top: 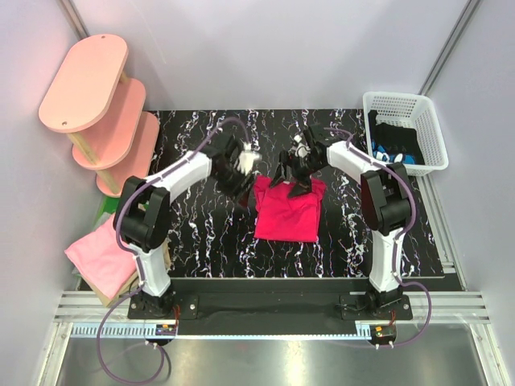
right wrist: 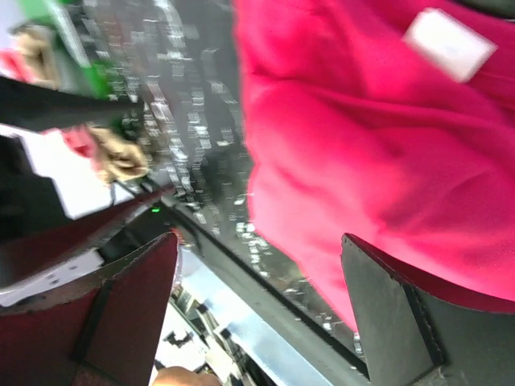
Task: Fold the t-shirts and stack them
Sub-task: Smooth out wrinkles on the folded tshirt, then put the neatly folded tshirt into the corner of the board with the left arm
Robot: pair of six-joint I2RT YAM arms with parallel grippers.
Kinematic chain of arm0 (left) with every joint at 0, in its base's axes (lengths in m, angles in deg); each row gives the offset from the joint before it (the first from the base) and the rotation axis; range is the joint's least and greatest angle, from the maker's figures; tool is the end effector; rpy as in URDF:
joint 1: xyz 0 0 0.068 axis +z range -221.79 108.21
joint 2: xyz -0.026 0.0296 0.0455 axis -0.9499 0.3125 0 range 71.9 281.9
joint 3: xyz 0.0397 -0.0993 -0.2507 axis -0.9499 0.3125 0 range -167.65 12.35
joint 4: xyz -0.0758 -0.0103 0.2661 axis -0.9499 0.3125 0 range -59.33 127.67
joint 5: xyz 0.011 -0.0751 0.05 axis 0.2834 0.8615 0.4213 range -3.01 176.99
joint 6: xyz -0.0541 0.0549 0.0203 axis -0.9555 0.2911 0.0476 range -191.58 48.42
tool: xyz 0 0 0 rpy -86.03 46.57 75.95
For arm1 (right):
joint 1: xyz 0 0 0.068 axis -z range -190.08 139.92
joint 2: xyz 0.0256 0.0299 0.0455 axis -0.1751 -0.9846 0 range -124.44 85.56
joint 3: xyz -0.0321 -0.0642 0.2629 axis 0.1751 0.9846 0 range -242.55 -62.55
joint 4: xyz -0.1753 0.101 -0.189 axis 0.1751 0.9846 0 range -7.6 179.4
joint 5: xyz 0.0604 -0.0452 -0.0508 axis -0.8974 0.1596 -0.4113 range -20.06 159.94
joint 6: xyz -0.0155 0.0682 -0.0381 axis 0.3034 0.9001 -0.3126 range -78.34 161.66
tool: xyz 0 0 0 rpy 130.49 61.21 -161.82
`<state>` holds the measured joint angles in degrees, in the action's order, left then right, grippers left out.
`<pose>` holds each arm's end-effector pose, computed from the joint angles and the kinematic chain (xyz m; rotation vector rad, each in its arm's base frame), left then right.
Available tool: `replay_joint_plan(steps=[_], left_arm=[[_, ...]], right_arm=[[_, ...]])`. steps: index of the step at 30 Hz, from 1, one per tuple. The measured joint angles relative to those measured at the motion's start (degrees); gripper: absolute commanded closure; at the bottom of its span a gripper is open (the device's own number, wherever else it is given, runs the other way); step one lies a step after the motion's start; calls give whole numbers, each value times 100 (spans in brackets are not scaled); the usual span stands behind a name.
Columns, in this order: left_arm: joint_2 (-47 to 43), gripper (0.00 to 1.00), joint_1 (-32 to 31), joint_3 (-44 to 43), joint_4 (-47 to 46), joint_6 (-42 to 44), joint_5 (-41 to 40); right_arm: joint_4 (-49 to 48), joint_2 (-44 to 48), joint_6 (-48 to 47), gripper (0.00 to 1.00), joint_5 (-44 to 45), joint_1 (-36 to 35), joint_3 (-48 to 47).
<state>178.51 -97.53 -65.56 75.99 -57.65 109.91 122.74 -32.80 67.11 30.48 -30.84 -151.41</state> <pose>0.3408 -0.1939 0.1614 1.0412 2.6476 -0.6143 0.4017 0.1988 0.1498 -0.0654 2.8782 1.1482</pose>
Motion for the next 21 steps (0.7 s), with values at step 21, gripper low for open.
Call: replay_joint_plan(steps=[21], left_arm=[[1075, 33, -813, -1993, 11, -645, 623]], right_arm=[[-411, 3257, 2302, 9, 1355, 1349, 1547]])
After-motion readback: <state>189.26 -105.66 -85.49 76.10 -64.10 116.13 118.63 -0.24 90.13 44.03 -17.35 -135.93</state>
